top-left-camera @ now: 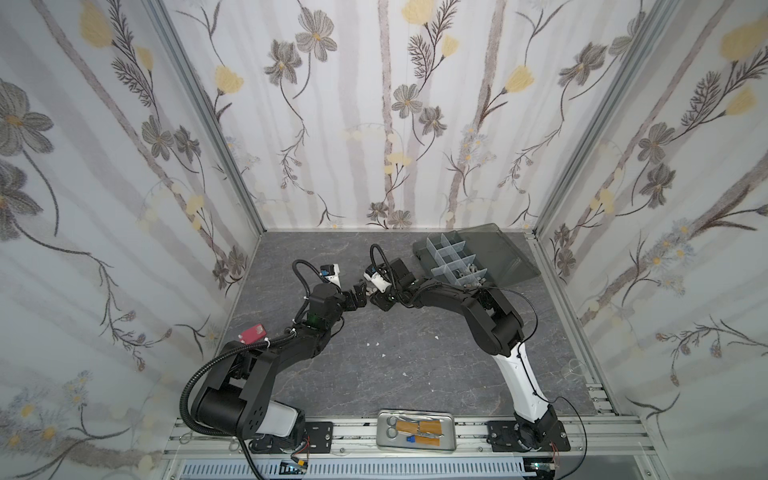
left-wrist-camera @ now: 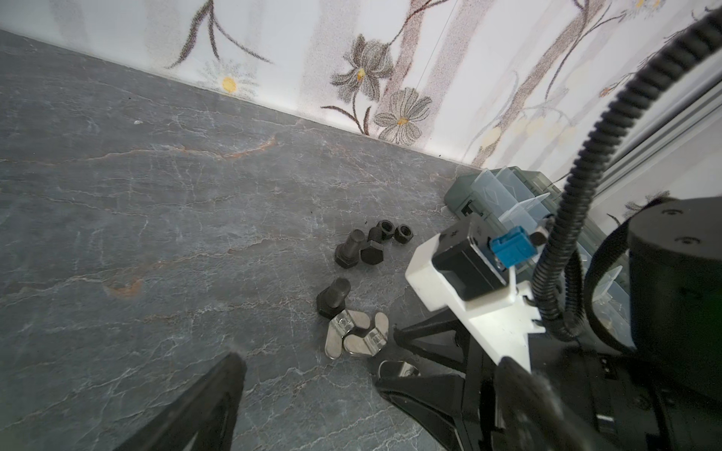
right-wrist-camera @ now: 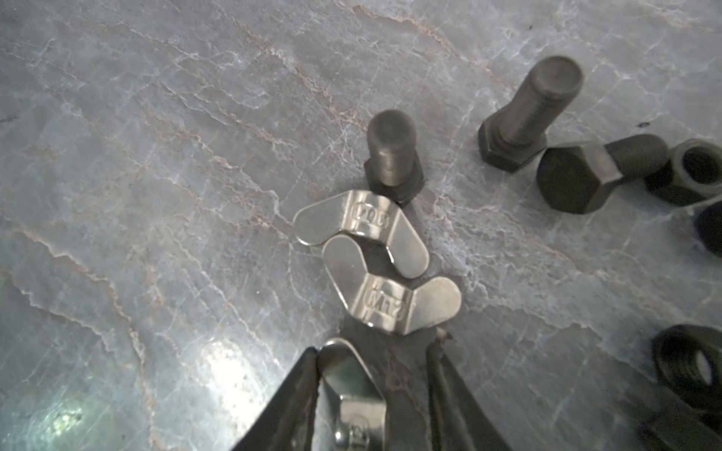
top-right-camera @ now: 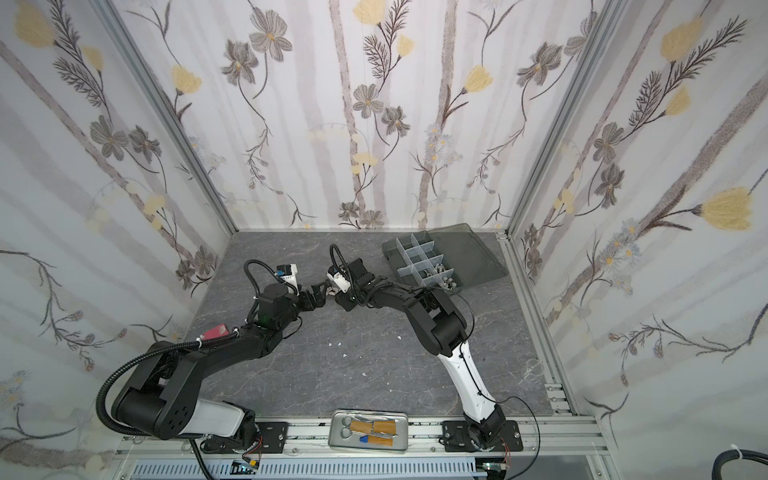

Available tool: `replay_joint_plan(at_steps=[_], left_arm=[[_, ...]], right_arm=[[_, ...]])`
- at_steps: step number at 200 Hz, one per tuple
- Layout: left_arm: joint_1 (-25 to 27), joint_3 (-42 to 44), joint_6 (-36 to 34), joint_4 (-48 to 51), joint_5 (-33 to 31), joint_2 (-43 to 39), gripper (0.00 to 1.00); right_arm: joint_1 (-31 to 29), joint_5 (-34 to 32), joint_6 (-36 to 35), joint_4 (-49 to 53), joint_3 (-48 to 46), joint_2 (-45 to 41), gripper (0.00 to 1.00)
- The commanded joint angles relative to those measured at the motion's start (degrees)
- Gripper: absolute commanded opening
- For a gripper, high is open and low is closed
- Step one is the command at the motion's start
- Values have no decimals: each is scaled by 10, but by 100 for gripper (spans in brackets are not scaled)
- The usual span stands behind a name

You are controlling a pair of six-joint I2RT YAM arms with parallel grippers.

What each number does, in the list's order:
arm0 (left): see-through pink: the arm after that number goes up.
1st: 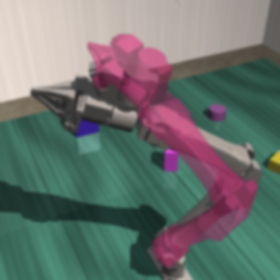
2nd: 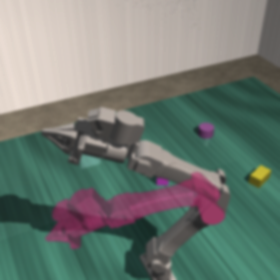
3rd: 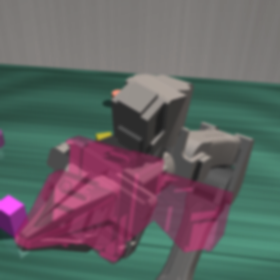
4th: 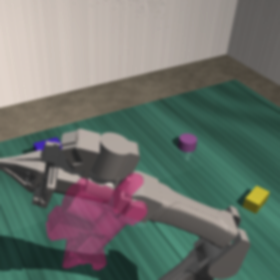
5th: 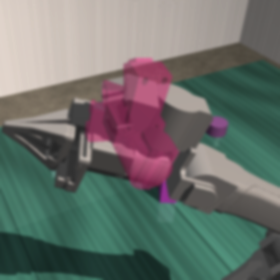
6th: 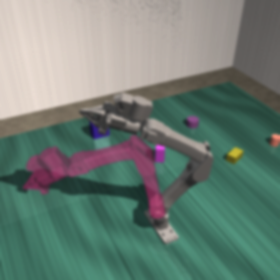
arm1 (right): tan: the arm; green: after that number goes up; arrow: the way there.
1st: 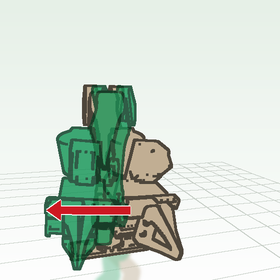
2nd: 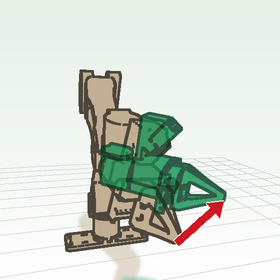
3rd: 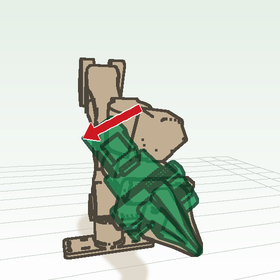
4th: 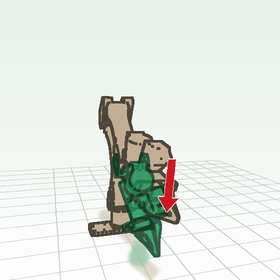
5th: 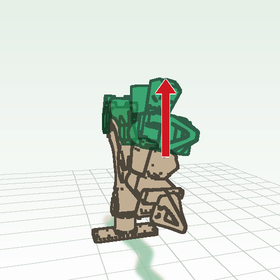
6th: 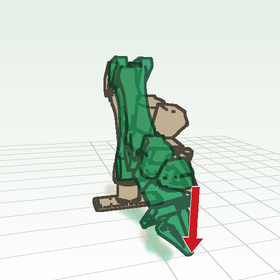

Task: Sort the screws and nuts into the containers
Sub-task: 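Lower the right gripper onto another silver wing nut and close on it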

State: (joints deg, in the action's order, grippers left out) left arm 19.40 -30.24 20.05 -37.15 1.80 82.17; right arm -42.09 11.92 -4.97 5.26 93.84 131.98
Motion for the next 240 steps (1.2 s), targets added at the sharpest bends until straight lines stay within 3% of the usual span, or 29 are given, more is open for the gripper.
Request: replay_joint_plan(at_steps=[1,45,87,139,187,240], left_arm=[[-1,-3,12,-23,7,0,100],[-1,-2,9,-23,4,-3,100],[0,-2,10,-22,1,-5,100],[1,-12,5,-23,17,-10,100],[35,-45,-31,-17,32,6,100],[35,-40,-25,-25,19,11,100]], right_arm=[[-2,-3,0,34,0,9,34],[-2,-5,-2,35,-12,-4,20],[-2,0,3,30,-23,-28,13],[6,5,15,19,-42,-73,11],[42,42,51,-18,-76,-122,9],[26,27,28,18,-73,-107,35]])
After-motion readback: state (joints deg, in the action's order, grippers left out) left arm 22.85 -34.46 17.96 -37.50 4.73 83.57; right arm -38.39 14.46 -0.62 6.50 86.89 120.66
